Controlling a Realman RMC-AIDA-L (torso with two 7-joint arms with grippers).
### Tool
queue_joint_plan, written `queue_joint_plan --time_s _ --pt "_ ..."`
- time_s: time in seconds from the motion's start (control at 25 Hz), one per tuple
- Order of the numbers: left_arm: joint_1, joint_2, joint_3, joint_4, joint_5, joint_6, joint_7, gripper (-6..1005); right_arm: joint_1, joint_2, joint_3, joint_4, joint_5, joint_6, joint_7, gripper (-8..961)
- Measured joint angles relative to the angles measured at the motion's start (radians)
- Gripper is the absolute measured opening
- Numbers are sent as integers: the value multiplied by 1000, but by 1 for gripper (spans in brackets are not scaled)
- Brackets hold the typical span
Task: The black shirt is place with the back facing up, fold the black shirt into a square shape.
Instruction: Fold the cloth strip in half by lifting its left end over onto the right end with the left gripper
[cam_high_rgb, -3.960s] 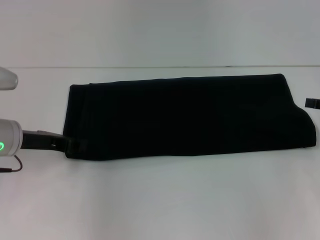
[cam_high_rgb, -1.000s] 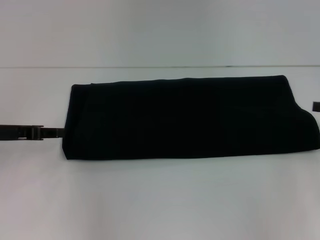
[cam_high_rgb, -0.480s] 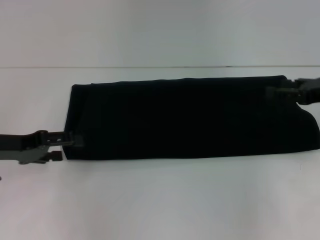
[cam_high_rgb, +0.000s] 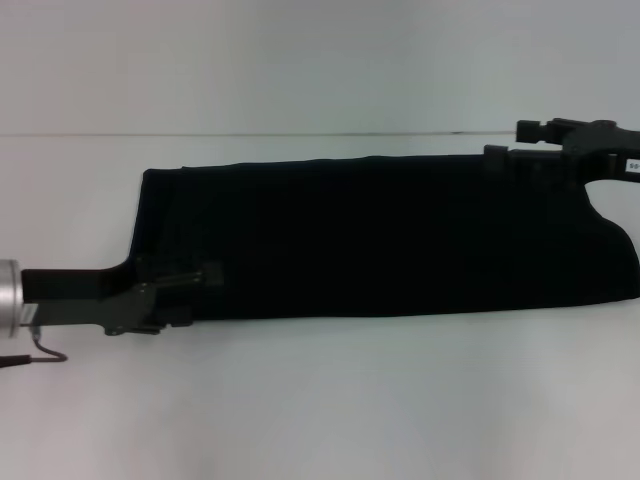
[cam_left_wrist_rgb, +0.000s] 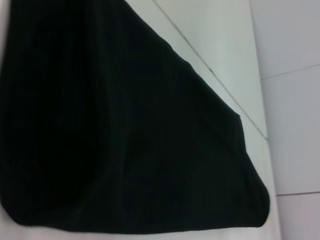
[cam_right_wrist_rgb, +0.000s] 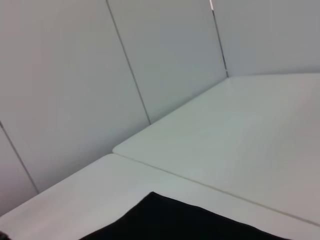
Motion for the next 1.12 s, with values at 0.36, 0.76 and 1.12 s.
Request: queue_joint_plan --time_s 0.36,0.76,1.12 --pt "1 -8 -5 -73 -24 -82 -130 968 11 9 -86 -1 3 -32 -43 903" --pt "34 -19 -55 -87 -25 -186 -232 967 25 31 -76 1 18 -27 -46 900" --pt "52 -23 -69 -88 -24 -218 -318 966 19 32 -79 1 56 -22 -58 900"
